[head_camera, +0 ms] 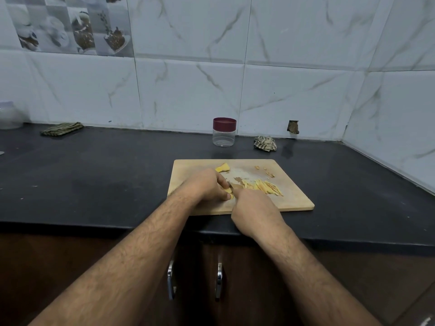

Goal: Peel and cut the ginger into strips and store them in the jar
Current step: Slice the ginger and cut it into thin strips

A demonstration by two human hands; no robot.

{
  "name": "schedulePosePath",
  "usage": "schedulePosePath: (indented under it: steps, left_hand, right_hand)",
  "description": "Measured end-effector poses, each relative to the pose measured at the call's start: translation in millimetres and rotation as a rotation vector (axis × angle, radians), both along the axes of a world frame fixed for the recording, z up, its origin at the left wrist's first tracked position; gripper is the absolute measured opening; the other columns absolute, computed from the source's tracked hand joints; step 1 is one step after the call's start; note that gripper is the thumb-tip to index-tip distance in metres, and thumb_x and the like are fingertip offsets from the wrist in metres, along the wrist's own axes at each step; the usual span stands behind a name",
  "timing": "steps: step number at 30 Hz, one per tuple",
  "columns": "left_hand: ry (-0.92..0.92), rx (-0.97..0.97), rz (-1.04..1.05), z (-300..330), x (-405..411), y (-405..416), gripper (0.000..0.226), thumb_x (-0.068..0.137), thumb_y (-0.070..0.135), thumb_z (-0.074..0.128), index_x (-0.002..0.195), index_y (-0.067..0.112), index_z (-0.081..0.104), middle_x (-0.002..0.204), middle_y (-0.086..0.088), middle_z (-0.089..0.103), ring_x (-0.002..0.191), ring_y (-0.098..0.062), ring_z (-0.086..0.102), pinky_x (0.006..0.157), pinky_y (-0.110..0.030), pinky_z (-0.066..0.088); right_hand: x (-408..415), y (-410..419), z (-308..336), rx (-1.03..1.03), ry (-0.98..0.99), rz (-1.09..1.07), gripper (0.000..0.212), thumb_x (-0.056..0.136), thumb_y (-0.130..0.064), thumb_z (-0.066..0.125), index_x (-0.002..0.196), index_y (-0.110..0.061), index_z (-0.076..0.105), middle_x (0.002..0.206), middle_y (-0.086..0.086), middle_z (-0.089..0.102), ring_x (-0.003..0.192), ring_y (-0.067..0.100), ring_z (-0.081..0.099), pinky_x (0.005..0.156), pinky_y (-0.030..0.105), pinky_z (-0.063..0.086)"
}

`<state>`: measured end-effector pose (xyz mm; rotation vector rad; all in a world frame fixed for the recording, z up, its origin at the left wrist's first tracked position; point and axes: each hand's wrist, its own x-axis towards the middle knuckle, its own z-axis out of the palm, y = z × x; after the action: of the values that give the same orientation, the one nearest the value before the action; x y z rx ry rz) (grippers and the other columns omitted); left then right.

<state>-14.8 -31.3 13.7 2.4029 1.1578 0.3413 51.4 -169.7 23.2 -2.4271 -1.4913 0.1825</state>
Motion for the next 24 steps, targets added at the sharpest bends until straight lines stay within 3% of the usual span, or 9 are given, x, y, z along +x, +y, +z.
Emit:
schedulePosePath:
  steps: [8,13,18,24]
  left_hand:
    - [0.018,-0.029,0.023,1,0,0,0.035,0.076,0.043,0.081,0.109,0.036,0.073,0.104,0.009,0.065,0.104,-0.011,0.057,0.098,-0.033,0.047]
    - [0.006,-0.04,0.028,2,-1,-4,0.035,0.078,0.041,0.08,0.112,0.035,0.072,0.11,0.008,0.064,0.108,-0.012,0.056,0.099,-0.033,0.046]
    - [-0.009,-0.021,0.029,0,-2,-9,0.038,0.08,0.04,0.079,0.116,0.032,0.072,0.115,0.007,0.067,0.108,-0.011,0.057,0.1,-0.032,0.047]
    - [-0.006,0.009,0.034,-2,-3,-10,0.04,0.08,0.042,0.078,0.118,0.032,0.071,0.117,0.007,0.067,0.109,-0.011,0.058,0.099,-0.032,0.047]
  right_hand:
    - [-4,-29,-8,0.001,-0.046,0.018,0.05,0.094,-0.009,0.044,0.14,-0.027,0.042,0.094,-0.001,0.049,0.085,0.019,0.048,0.065,0.032,0.042]
    - [-4,-38,-6,0.019,-0.018,0.004,0.06,0.095,-0.012,0.044,0.15,-0.034,0.034,0.106,0.001,0.059,0.094,0.02,0.055,0.069,0.032,0.048]
    - [-3,-35,-3,0.08,0.011,-0.026,0.048,0.095,-0.012,0.042,0.14,-0.028,0.048,0.111,0.002,0.062,0.099,0.02,0.058,0.077,0.035,0.055]
    - [-1,-27,-2,0.081,0.033,-0.036,0.053,0.095,-0.014,0.044,0.146,-0.029,0.043,0.128,0.004,0.059,0.113,0.023,0.056,0.089,0.037,0.054]
